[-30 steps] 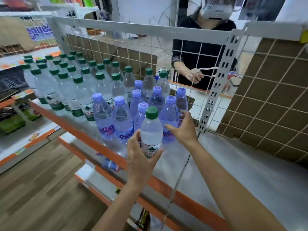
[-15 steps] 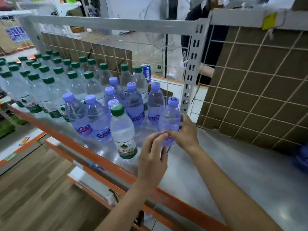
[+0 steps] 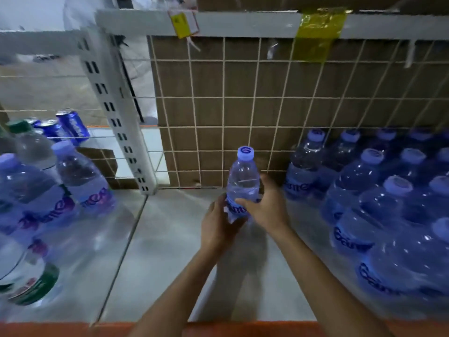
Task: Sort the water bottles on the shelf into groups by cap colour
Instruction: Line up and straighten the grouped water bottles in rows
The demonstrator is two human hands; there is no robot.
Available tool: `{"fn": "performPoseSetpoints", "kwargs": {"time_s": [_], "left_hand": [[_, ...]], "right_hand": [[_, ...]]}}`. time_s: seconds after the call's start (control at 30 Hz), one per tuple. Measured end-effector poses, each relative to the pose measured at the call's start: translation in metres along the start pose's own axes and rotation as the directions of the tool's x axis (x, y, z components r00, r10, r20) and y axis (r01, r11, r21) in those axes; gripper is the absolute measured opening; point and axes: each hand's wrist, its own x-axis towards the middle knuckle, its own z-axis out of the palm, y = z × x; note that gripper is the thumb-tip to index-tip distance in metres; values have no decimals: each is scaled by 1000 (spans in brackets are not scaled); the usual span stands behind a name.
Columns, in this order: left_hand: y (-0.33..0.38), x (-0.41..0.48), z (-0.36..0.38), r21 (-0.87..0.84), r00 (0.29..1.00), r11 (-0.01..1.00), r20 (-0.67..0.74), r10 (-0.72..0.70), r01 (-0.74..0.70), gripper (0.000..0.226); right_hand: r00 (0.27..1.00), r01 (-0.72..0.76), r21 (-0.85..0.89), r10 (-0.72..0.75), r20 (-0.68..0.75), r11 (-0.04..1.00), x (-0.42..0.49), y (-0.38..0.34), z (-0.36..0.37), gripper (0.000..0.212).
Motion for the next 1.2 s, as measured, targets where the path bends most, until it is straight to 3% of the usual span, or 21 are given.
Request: {"fn": "performPoseSetpoints", "kwargs": {"time_s": [0.13,0.3,0.53,0.7,0.83,0.93,1.03,1.1,1.2], "left_hand": [[28,5,41,10,993,996,77,85,-86,55],[55,0,81,-31,976,988,149,157,-154,58],[66,-5,102,-14,969,981,154,193,-193,57],[73,-8,108,-3,968,976,122,218,-220,35],[71,-8,96,12,970,982,162,183,-187,46],[69,-11,61,-144,994,983,-18,110,-112,33],[64,-19,19,-378,980,910,-160,118,-171,22],[53,-24,-9,-386,974,910,-215,72,-152,14],[17,-29,-54,-318,944,945,-328,-32,-79,18]], "right_hand": [[978,0,-57,-12,-208,998,-17,23,-30,70],[887,-67,-171,-20,-462,983,-44,41,-50,73],[920,-149,-101,101,-380,984,-63,54,-60,63],[938,-27,-190,-41,-344,981,-69,52,-55,32],[942,11,-211,-81,-325,977,-70,55,-50,27],[972,-63,-96,39,-234,993,-71,49,-36,25],[980,-199,227,192,51,953,-67,20,-5,22],[953,-276,380,199,229,883,-63,-3,24,20],[912,-342,439,180,369,831,-60,-31,77,27]]}}
